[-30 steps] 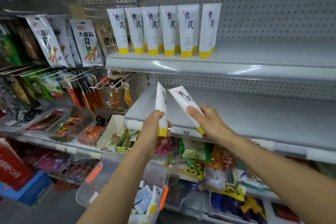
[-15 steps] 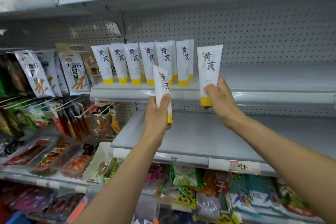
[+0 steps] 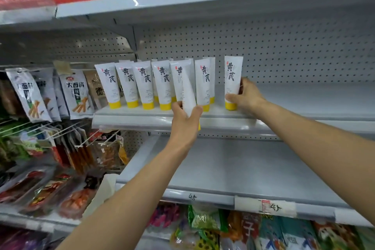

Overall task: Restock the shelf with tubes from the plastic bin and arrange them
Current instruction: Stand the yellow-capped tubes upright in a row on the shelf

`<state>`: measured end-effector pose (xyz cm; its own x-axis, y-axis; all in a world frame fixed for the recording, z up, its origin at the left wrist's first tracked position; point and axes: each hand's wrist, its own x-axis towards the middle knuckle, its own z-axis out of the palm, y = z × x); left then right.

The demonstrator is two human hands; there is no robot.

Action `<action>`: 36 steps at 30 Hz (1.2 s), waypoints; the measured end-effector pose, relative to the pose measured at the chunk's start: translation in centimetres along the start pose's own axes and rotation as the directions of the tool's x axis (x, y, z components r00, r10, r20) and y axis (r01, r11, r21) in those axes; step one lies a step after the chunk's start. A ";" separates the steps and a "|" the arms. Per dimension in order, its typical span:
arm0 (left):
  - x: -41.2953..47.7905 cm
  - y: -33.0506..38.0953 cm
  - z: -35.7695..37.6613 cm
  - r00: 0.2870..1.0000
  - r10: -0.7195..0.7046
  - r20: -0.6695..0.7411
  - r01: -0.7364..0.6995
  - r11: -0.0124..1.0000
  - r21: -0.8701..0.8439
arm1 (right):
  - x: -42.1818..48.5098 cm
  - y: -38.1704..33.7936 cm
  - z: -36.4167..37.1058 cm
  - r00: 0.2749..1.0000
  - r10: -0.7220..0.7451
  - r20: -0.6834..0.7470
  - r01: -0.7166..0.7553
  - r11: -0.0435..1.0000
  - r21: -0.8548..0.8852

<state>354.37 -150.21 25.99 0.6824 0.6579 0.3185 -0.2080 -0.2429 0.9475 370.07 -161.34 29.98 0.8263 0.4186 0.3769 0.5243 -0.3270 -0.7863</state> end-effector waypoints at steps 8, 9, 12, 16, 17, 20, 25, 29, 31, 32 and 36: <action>1.3 -0.6 0.4 1.000 0.017 0.005 -0.017 1.000 -0.009 | 3.0 0.7 1.6 0.999 0.026 -0.039 -0.027 0.999 -0.038; 1.3 -0.6 0.4 1.000 0.020 0.005 -0.020 1.000 -0.009 | 3.3 0.8 1.7 0.999 0.026 -0.046 -0.028 0.999 -0.045; 1.6 -0.5 0.5 1.000 0.018 0.003 -0.018 1.000 0.001 | 3.7 0.8 1.9 0.998 0.041 -0.051 -0.044 0.997 -0.059; 1.8 -0.3 0.3 1.000 0.009 0.013 -0.009 1.000 -0.010 | 4.0 1.0 1.9 0.997 0.058 -0.052 -0.062 0.995 -0.078; 1.7 -0.2 0.3 1.000 0.006 0.018 -0.006 1.000 -0.020 | 4.0 1.2 1.9 0.997 0.065 -0.045 -0.069 0.993 -0.093; 1.5 0.0 0.0 0.999 -0.019 0.033 0.021 0.999 -0.051 | 3.2 1.5 1.6 0.989 0.142 -0.036 -0.145 0.985 -0.092; 1.0 0.4 0.0 0.998 -0.027 0.065 0.033 0.996 -0.087 | -0.2 1.0 0.7 0.959 -0.126 -0.255 0.093 0.986 -0.139; 0.7 0.5 0.5 0.996 -0.021 0.088 0.031 0.994 -0.103 | -5.2 -1.4 0.7 0.945 -0.251 0.210 0.220 0.963 0.157; 0.5 0.6 0.9 0.995 -0.026 0.091 0.037 0.993 -0.115 | -6.5 -2.0 1.5 0.899 -0.265 0.350 0.233 0.964 0.131; 0.6 0.6 1.0 0.995 -0.034 0.092 0.045 0.993 -0.112 | -6.8 -2.1 1.9 0.898 -0.272 0.345 0.243 0.962 0.125; 0.7 0.6 1.6 0.988 -0.062 0.144 0.076 0.993 -0.092 | -6.9 -2.2 2.3 0.920 -0.258 0.294 0.217 0.962 0.164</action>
<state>355.83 -151.01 26.79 0.7878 0.5622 0.2516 -0.2193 -0.1257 0.9675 362.76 -161.52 28.00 0.5649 0.7188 0.4053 0.6501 -0.0852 -0.7550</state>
